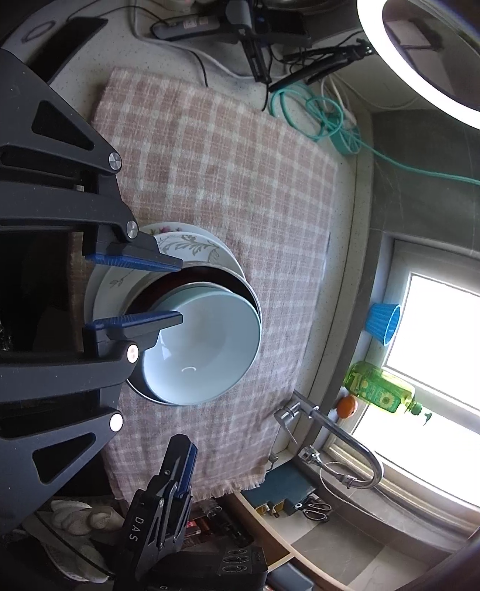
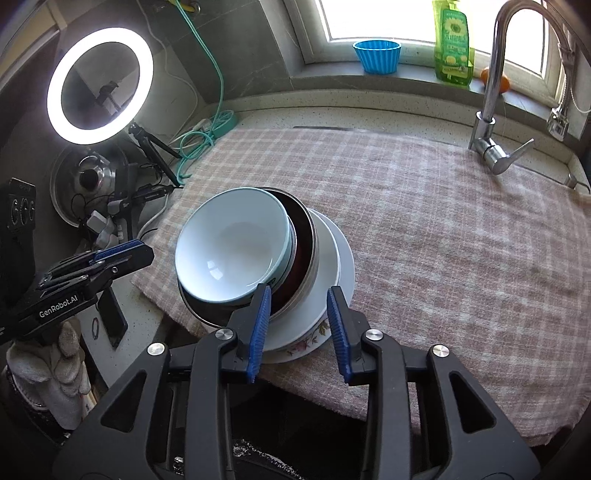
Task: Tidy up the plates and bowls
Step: 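Open the right gripper and pull both grippers back from the stack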
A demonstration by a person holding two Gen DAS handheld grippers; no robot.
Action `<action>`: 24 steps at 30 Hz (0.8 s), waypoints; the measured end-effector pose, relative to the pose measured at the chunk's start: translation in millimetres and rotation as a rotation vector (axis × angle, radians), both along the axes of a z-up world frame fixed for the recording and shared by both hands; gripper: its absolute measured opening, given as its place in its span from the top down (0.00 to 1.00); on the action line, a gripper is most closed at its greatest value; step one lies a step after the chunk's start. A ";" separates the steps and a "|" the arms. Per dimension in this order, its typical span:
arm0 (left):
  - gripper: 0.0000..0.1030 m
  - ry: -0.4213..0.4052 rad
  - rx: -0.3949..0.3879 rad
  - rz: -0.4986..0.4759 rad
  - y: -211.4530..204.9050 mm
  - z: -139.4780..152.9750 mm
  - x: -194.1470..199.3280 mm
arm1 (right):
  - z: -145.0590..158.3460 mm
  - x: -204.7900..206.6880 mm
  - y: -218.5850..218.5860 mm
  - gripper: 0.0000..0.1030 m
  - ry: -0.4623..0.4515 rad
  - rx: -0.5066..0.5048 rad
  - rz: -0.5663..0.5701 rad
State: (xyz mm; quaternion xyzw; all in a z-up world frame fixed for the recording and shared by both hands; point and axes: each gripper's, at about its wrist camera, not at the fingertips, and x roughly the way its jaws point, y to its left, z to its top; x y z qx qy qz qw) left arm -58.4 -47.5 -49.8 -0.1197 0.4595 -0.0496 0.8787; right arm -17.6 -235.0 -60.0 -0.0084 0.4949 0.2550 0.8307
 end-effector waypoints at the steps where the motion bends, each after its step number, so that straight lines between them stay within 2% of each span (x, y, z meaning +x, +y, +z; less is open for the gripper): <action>1: 0.68 -0.014 0.011 -0.001 -3.1 3.0 -2.1 | 2.0 -3.1 0.2 0.60 -0.014 -0.004 0.002; 4: 0.61 -0.047 0.044 -0.005 -10.7 9.8 -6.8 | 8.0 -12.1 0.2 0.59 -0.055 -0.018 0.006; 6: 0.51 -0.062 0.051 -0.003 -12.3 12.6 -9.8 | 11.3 -17.3 -0.8 0.55 -0.073 -0.021 0.007; 8: 0.49 -0.076 0.062 0.004 -14.2 15.3 -13.6 | 14.1 -22.3 -2.8 0.47 -0.094 -0.023 0.002; 9: 0.49 -0.080 0.066 0.006 -14.5 16.4 -14.8 | 15.2 -24.1 -3.6 0.47 -0.105 -0.026 -0.001; 11: 0.42 -0.087 0.079 0.012 -16.1 17.9 -17.9 | 17.1 -27.4 -5.6 0.44 -0.121 -0.032 -0.005; 12: 0.36 -0.093 0.083 0.016 -16.1 18.9 -19.2 | 18.0 -29.3 -6.3 0.41 -0.127 -0.034 -0.007; 13: 0.33 -0.099 0.089 0.021 -17.4 19.7 -20.6 | 18.8 -31.4 -7.1 0.35 -0.134 -0.033 -0.008; 14: 0.33 -0.103 0.097 0.026 -18.3 20.5 -21.7 | 19.9 -33.8 -8.2 0.28 -0.145 -0.031 -0.010; 16: 0.32 -0.108 0.114 0.031 -20.4 21.3 -23.6 | 21.9 -38.4 -10.8 0.23 -0.169 -0.030 -0.016; 19: 0.24 -0.122 0.132 0.042 -23.8 23.1 -28.5 | 24.6 -41.9 -13.5 0.10 -0.193 -0.035 -0.027; 24: 0.23 -0.140 0.165 0.055 -28.6 27.4 -31.8 | 26.0 -41.4 -21.9 0.08 -0.196 -0.011 -0.050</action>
